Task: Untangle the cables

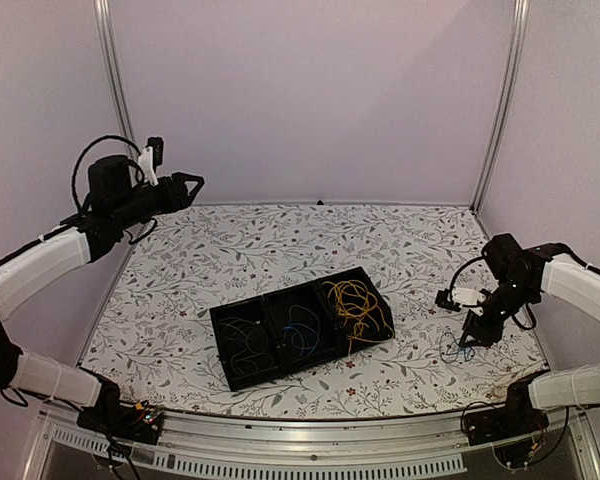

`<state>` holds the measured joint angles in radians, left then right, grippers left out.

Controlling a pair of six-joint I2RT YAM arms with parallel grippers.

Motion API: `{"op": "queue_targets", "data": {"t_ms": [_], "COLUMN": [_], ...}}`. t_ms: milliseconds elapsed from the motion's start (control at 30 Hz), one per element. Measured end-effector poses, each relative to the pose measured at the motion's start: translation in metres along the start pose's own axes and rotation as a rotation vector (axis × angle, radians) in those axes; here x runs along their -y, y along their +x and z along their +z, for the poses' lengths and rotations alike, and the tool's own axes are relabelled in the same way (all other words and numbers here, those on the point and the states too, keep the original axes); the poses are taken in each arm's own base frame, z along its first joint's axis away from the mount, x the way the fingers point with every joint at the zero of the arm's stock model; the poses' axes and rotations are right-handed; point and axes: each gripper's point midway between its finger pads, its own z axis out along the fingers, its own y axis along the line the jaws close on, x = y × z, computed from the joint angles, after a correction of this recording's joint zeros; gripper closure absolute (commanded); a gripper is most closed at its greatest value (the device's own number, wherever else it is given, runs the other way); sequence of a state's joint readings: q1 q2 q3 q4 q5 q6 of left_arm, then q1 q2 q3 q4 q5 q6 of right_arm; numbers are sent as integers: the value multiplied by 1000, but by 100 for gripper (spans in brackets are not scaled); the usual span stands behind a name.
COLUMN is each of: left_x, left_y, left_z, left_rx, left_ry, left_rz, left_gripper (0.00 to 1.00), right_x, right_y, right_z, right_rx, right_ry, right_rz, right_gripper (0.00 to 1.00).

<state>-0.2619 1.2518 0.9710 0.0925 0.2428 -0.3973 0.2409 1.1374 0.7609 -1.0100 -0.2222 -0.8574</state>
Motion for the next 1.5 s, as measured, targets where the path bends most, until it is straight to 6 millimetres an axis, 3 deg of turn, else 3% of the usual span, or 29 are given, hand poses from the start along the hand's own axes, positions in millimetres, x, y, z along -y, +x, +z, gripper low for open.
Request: {"op": "queue_targets", "data": {"t_ms": [133, 333, 467, 567, 733, 800, 900, 1067, 1167, 1267, 1500], "left_x": [2, 7, 27, 72, 199, 241, 287, 339, 363, 382, 398], "left_y": [5, 12, 24, 43, 86, 105, 139, 197, 214, 216, 200], "left_z": [3, 7, 12, 15, -8, -17, -20, 3, 15, 26, 42], "left_rx": [-16, -36, -70, -99, -102, -94, -90, -111, -109, -76, 4], "left_ry": [11, 30, 84, 171, 433, 516, 579, 606, 616, 625, 618], "left_rz": [-1, 3, 24, 64, 164, 194, 239, 313, 326, 303, 223], "left_gripper": [39, 43, 38, 34, 34, 35, 34, 35, 36, 36, 38], "right_x": [-3, 4, 5, 9, 15, 10, 0, -10, -14, -18, -24], "right_y": [8, 8, 5, -18, -87, -101, -116, -137, -149, -156, -159], "right_z": [9, 17, 14, -8, -88, -109, -129, -151, -165, -175, -179], "right_rx": [-28, -41, -31, 44, 343, 418, 496, 581, 635, 676, 706], "right_ry": [-13, -1, -1, 5, 63, 58, 16, -73, -109, -137, -179], "right_rz": [8, 21, 24, 16, -45, -64, -73, -75, -80, -84, -80], "right_gripper": [61, 100, 100, 100, 100, 100, 100, 100, 100, 100, 100]}}
